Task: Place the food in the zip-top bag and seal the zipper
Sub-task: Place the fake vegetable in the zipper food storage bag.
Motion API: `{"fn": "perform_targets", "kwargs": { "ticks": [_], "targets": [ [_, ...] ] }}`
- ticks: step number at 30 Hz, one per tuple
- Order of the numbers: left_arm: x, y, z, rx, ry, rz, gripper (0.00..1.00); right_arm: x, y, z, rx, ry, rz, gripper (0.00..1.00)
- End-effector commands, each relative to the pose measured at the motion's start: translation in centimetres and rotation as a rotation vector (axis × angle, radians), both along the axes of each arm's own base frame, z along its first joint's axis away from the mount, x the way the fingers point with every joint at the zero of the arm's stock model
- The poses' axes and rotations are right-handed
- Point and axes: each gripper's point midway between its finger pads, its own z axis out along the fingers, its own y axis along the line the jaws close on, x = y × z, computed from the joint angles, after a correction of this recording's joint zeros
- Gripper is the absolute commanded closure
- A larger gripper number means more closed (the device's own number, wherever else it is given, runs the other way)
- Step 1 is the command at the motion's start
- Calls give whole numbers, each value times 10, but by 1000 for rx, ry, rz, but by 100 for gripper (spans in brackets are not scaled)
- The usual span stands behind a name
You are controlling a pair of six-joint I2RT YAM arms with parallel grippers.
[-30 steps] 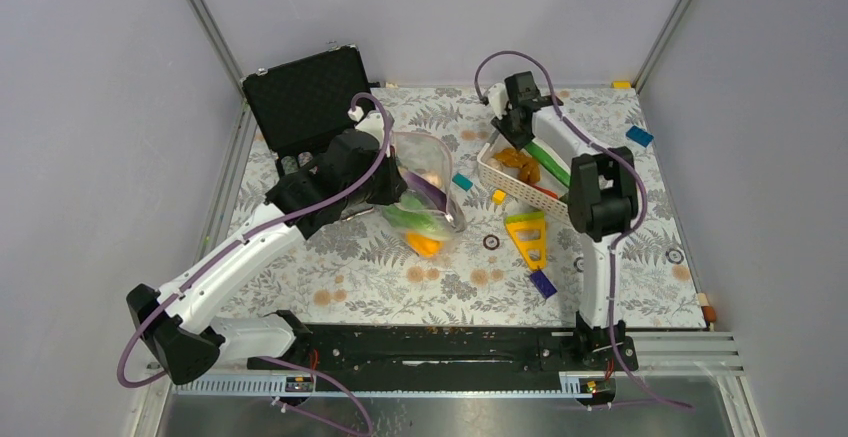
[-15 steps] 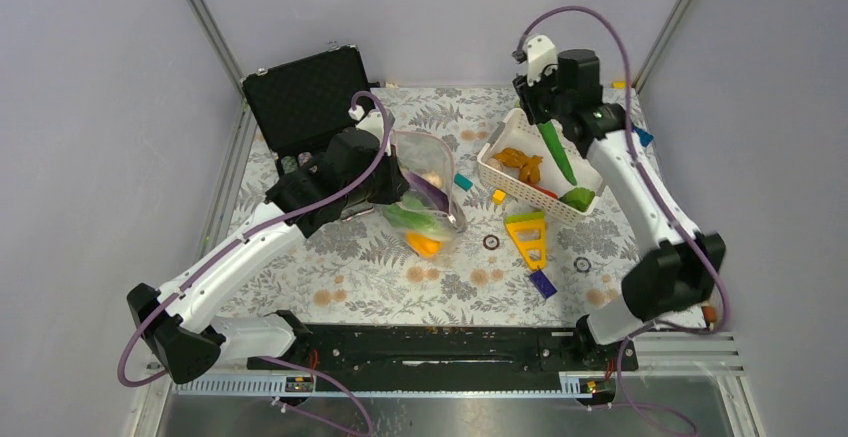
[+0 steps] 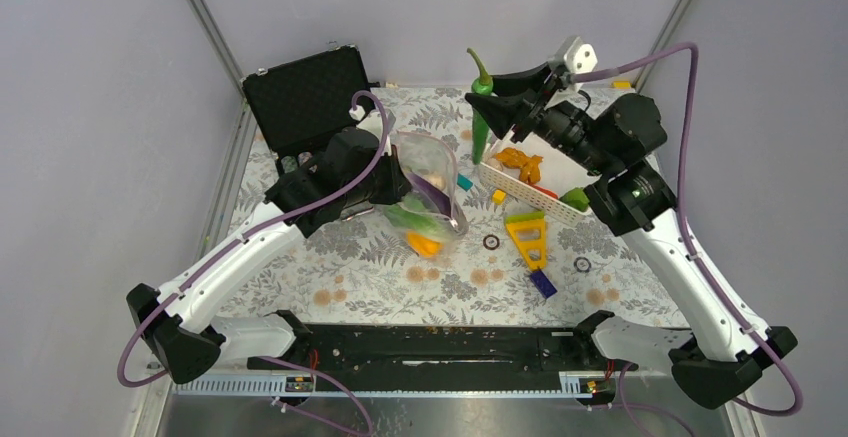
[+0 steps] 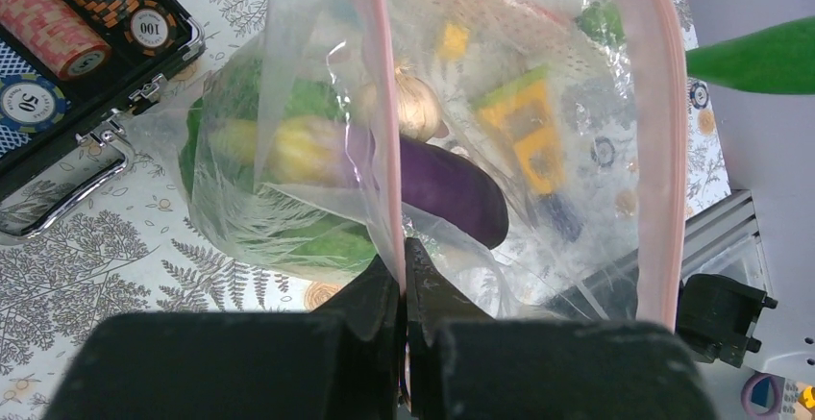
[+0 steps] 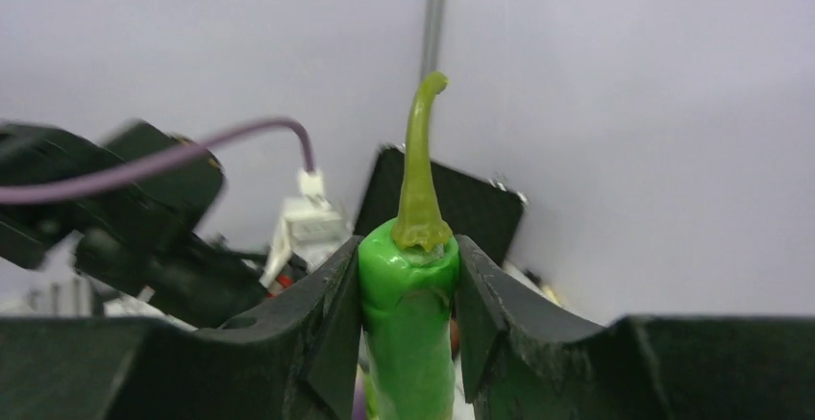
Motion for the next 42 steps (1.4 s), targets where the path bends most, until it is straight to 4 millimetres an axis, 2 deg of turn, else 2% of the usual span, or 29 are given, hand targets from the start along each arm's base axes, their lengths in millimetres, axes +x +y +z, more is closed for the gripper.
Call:
{"fn": "perform_targets", "kwargs": {
  "ticks": [1,7,11,14,19,24,31,33,36,42],
  "targets": [
    [-2,-4,33,-81,-51,-16,100,-39,23,43,182,-88,211,88],
    [-2,-2,34,-78,-50,-5,100,-59,44,57,260,-149,333,89],
    [-1,-2,35,-74,-50,-1,100,-62,54,57,271,-190,372,89],
    [-2,-3,36,-77,-46,-7,100,-56,60,55,271,-193,361,89],
    [-4,-5,39,-91,-45,-15,100,-31,79,24,209,-183,327,89],
    [-6,-4,42,-107,-52,-16,100,-1,91,-12,162,-183,248,88],
    [-7,-3,42,-112,-55,-15,100,29,104,-65,111,-179,164,83],
    [-7,-3,42,-113,-57,-15,100,34,107,-77,114,-154,157,82],
    [-7,-3,44,-117,-57,-13,100,30,112,-91,106,-135,182,79],
    [-7,-3,42,-115,-53,-13,100,24,111,-100,95,-86,166,57]
  ]
}}
